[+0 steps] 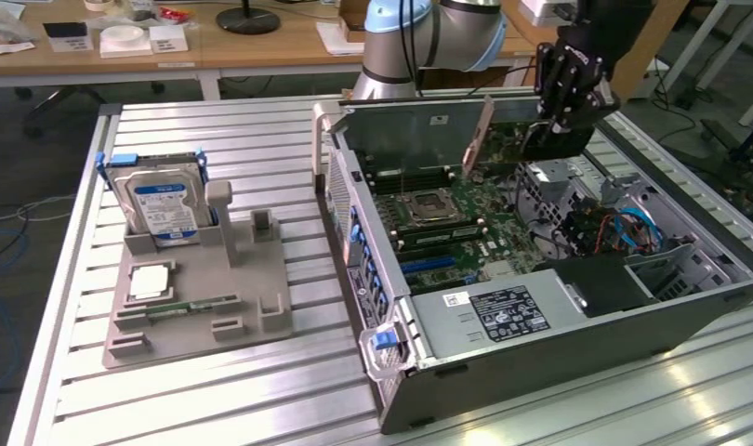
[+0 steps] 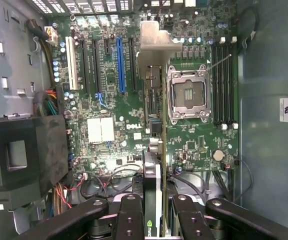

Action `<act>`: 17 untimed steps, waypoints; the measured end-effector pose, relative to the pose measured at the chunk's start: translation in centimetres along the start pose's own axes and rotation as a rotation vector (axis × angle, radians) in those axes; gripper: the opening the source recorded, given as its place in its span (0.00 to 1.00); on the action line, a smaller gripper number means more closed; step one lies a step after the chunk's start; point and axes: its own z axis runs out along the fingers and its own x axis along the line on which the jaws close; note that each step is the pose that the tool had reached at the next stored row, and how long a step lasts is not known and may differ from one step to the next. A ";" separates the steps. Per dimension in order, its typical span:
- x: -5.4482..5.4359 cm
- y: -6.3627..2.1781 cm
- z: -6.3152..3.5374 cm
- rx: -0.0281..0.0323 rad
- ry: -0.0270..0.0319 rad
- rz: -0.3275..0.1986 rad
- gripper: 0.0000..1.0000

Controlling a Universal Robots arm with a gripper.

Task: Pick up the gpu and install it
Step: 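Insert the gpu into the slot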

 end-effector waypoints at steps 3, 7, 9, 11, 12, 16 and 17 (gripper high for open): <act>0.0 0.29 0.02 0.0000 0.0001 0.000 0.27; 0.1 0.84 0.10 0.0000 0.0001 0.000 0.27; 0.1 1.18 0.17 0.0000 0.0000 0.000 0.27; 0.1 1.47 0.22 0.0000 0.0000 0.000 0.27; 0.1 1.57 0.24 0.0001 0.0001 0.000 0.27; 0.2 1.77 0.37 0.0002 0.0002 0.000 0.27; 0.2 1.78 0.41 0.0003 0.0002 0.000 0.27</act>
